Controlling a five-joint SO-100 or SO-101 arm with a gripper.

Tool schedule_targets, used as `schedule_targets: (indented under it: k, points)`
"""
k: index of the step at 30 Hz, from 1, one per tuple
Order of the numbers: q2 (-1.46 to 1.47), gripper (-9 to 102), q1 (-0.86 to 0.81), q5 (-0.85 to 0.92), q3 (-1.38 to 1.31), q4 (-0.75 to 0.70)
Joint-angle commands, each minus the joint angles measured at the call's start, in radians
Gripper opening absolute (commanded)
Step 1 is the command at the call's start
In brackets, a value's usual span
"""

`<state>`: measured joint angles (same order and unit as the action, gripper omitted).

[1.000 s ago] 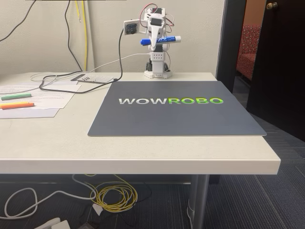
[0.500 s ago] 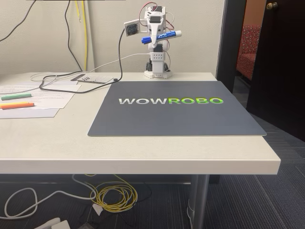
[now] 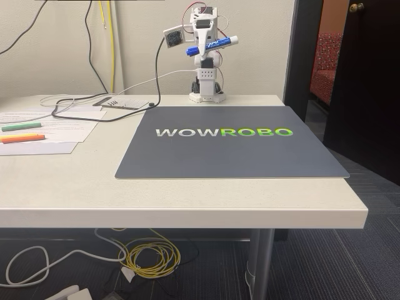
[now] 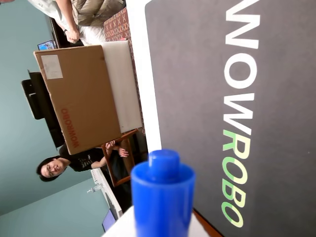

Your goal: Pick up the blue marker.

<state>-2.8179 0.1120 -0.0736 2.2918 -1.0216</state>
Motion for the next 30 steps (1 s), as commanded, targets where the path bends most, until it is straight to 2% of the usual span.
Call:
schedule_targets:
  k: [1,30]
  points:
    - [-0.018,0,0.006,-0.014,-0.051,-0.008]
    - [-0.044,0,0.026,-0.02,-0.051,-0.02]
